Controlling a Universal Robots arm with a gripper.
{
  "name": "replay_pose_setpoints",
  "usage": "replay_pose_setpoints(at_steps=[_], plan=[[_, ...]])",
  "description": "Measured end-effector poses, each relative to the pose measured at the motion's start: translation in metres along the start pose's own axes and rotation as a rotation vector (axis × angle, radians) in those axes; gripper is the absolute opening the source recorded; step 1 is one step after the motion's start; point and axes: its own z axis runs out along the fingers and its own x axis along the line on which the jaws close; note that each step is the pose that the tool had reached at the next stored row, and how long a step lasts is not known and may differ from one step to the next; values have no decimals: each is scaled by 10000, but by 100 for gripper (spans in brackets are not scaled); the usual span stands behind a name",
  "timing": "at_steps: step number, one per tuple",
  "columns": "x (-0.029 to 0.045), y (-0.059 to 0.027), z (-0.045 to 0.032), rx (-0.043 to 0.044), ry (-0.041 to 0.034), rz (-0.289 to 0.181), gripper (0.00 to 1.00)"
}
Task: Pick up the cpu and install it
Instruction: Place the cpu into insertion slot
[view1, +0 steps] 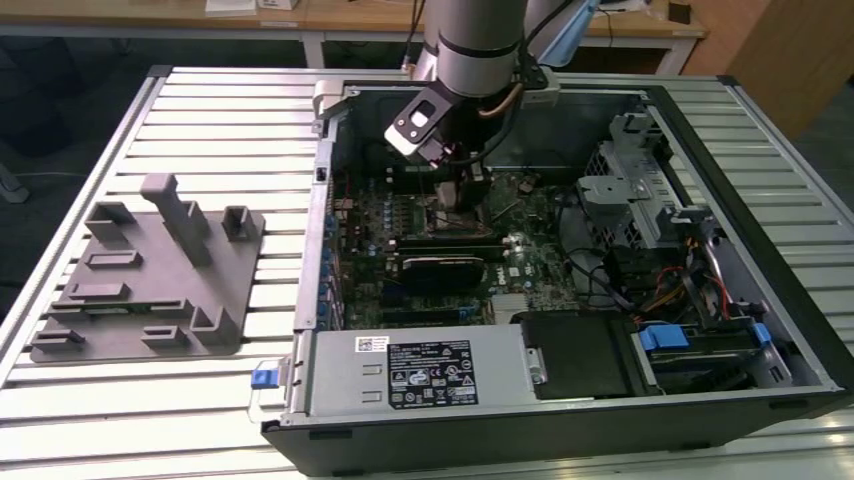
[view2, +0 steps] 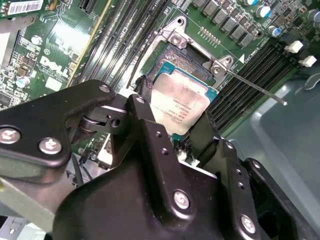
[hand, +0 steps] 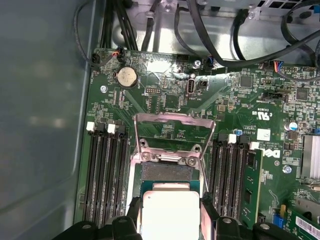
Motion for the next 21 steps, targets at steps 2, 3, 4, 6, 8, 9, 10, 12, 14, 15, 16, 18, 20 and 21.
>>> replay_pose_setpoints(at_steps=[2,3,4,6,8,9,10,12,14,15,16,18,20,21], plan=[[0,0,15,-1,-3,45,55],[-1,0,20,-3,-6,97,55],[-1,0,26,-5,-9,172,55],[-1,4,36,-10,-18,335,55],[-2,9,43,-13,-28,446,55],[-2,9,46,-13,-41,468,55],[-1,10,50,-11,-80,469,55],[-1,12,54,-5,-184,465,55],[0,12,59,2,-309,462,55],[1,13,65,4,-348,461,55],[3,14,73,5,-359,460,55],[6,16,92,6,-363,459,55],[11,18,111,7,-363,460,55],[23,19,160,23,-362,460,55]])
